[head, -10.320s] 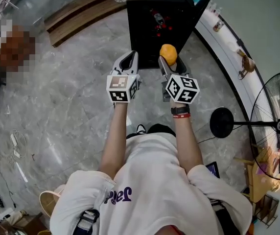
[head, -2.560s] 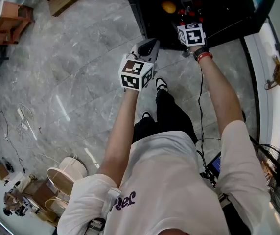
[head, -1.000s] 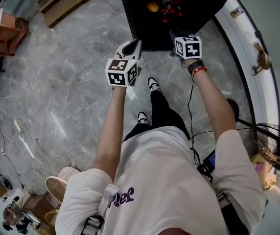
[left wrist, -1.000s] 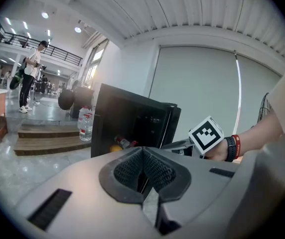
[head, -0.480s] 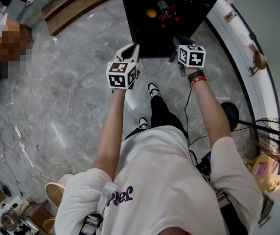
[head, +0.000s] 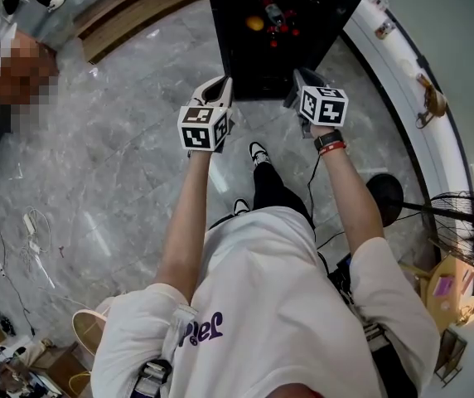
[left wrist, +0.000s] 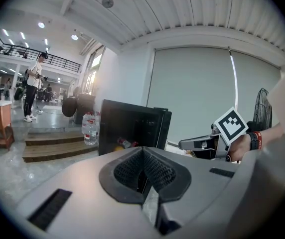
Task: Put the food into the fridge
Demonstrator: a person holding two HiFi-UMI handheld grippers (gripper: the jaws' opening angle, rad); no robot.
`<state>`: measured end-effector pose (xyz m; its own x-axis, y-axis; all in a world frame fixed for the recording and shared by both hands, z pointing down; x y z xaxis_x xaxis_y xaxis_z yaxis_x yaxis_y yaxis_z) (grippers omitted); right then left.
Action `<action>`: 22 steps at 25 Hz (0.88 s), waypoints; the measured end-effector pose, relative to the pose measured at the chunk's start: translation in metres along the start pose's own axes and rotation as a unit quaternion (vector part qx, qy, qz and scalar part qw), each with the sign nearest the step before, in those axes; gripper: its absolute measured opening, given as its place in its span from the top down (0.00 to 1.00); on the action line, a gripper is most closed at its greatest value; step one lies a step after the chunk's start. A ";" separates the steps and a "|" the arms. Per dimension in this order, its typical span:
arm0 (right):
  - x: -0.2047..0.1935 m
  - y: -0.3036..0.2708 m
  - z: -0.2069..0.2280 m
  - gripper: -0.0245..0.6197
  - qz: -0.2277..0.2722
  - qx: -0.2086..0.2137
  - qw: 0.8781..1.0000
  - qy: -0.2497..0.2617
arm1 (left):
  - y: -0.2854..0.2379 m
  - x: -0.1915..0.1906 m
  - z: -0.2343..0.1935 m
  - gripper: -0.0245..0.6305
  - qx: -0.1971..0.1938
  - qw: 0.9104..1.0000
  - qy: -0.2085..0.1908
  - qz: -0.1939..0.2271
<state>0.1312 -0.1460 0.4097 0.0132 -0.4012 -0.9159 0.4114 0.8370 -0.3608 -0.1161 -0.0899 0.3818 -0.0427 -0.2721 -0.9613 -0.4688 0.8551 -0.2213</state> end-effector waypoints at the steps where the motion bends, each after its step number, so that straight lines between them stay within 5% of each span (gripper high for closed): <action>1: -0.001 0.005 -0.003 0.89 0.002 0.000 1.000 0.000 | 0.004 -0.002 0.001 0.93 0.001 1.000 0.000 0.000; 22: -0.014 0.084 -0.032 0.94 0.063 -0.028 0.998 -0.003 | 0.051 -0.009 0.023 0.93 0.012 1.000 -0.006 0.025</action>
<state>0.1365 -0.0585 0.3865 0.0663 -0.2934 -0.9537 0.3541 0.9005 -0.2524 -0.1193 -0.0332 0.3751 -0.0554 -0.2231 -0.9732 -0.4453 0.8779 -0.1759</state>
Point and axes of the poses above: the fingertips, and each gripper's own axes: y backward along the fingers, z to its right, x out of its top, the point moved 8 cm from there along y, backward along the fingers, and after that the axes turned 4 degrees about z, right-handed, at the moved point
